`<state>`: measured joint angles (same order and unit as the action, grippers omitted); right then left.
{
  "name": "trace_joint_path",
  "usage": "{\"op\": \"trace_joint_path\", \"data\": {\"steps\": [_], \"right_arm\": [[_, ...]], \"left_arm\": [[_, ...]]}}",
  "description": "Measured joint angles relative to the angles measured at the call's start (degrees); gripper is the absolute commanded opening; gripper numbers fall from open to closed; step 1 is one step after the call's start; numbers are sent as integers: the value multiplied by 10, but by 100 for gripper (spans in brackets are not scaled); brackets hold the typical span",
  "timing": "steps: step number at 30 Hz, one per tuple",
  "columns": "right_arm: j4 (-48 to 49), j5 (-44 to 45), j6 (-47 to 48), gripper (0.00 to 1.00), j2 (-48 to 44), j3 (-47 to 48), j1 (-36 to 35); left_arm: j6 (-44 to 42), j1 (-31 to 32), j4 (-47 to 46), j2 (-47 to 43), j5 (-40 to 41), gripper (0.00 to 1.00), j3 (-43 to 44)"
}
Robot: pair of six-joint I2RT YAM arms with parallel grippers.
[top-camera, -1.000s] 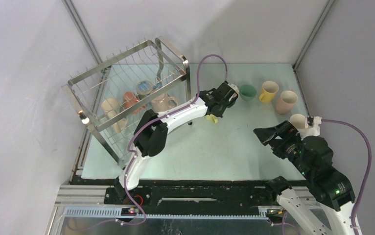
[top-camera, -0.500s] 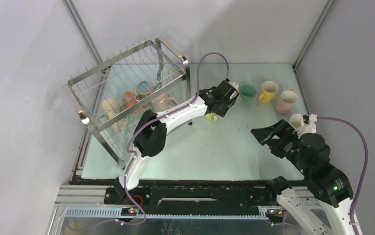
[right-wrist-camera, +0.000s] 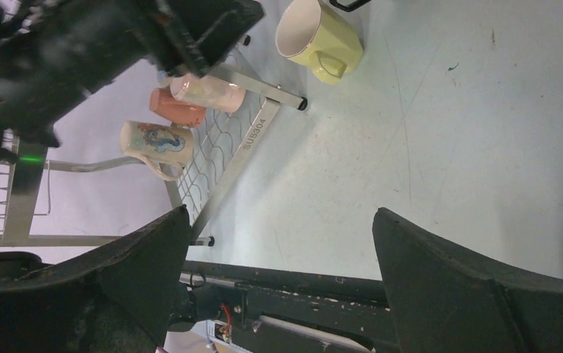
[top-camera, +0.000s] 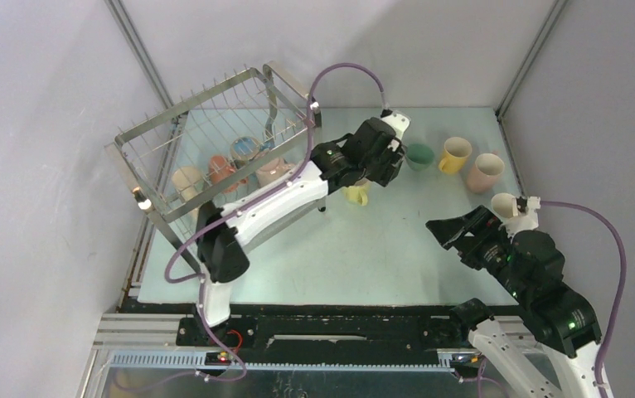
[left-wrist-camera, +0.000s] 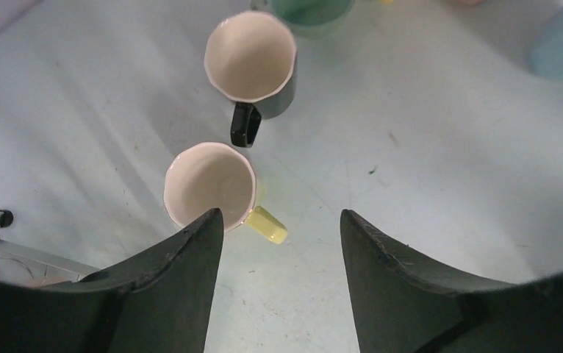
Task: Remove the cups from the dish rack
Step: Place the cup at the center of the board.
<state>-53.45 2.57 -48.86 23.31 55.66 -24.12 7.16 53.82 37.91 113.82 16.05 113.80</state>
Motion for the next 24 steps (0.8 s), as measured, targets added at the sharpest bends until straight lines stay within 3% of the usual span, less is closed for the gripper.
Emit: {"op": "trace_joint_path", "data": {"steps": [11,17,21,24], "right_arm": [[4,-2,37,100,-15,-1,0],[54,-37,51,100,10,-32,-9],[92,-35,54,100,40,-56,-57],[127,5,59,100,71,-60,-140]], "left_arm": [[10,41,0,-192,-26,78,-48],[25,45,-1,-324,-32,83,-109],[34,45,-3,-409,-32,87,-160],[40,45,-3,-463,-32,88,-191]]}}
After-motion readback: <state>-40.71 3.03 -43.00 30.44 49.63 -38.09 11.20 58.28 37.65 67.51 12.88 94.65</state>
